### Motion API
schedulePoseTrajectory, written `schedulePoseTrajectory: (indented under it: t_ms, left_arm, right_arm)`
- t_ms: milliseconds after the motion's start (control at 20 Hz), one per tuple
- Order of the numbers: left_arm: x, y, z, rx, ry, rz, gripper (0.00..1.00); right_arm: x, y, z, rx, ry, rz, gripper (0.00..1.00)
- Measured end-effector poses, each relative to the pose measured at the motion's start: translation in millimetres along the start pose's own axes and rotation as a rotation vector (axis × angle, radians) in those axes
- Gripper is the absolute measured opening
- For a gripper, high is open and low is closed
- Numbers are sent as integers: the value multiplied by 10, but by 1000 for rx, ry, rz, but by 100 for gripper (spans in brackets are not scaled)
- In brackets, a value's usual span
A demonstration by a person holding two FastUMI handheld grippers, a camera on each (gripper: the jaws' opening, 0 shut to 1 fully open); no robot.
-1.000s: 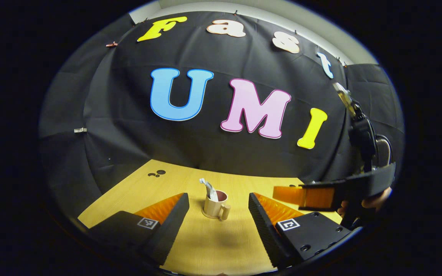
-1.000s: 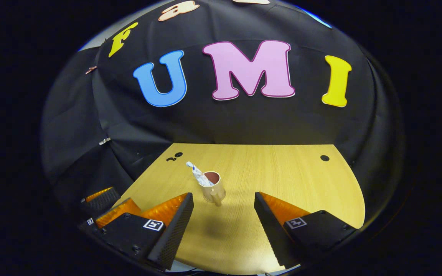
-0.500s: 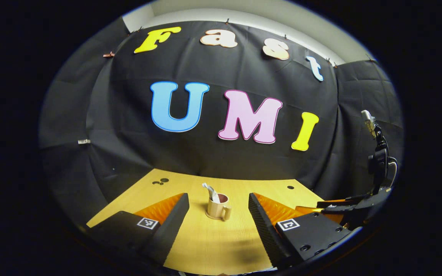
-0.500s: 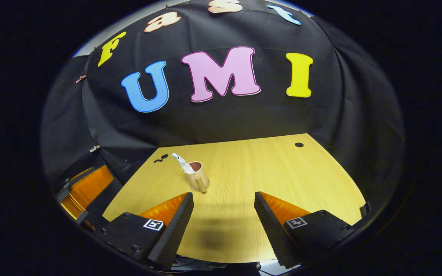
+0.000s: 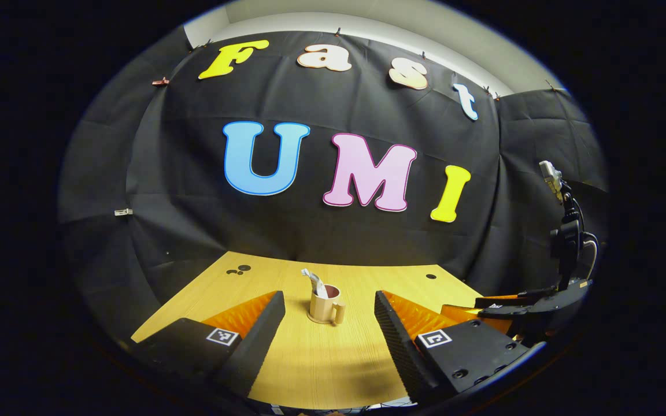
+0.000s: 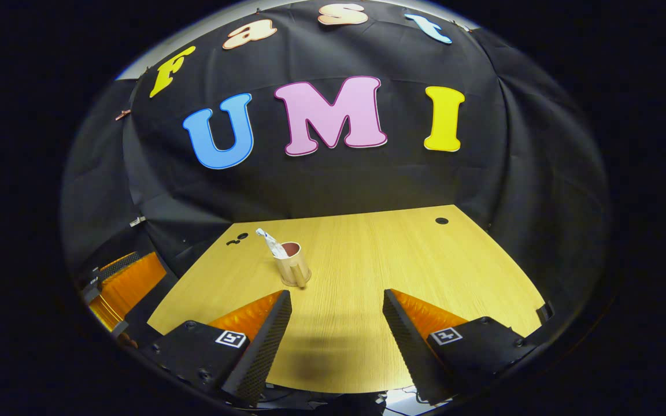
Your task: Put the toothbrush and toothpaste on the desktop into the cup, then pick up the cup and place it on the coaster on the desktop.
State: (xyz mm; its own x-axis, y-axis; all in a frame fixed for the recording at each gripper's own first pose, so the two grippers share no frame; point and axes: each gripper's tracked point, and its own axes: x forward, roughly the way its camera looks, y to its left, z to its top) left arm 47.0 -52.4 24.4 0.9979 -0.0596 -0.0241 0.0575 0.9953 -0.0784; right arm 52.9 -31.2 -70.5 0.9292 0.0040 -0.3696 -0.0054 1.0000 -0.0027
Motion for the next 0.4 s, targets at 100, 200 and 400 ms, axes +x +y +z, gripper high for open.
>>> schedulePoseTrajectory:
  t_ms: [100,200,400]
  left_arm:
    - [4,1,-66,-16,17,-1,97]
    - [-32,-22,-71,-26,23,-8,97]
    - [-58,16,-51,-10,9,1,96]
  right_arm:
    - [22,-36,-62,-18,15,-17,98]
    - [28,-26,-88,-20,31,-23,98]
    - [46,0,-139,-11,49,-21,98]
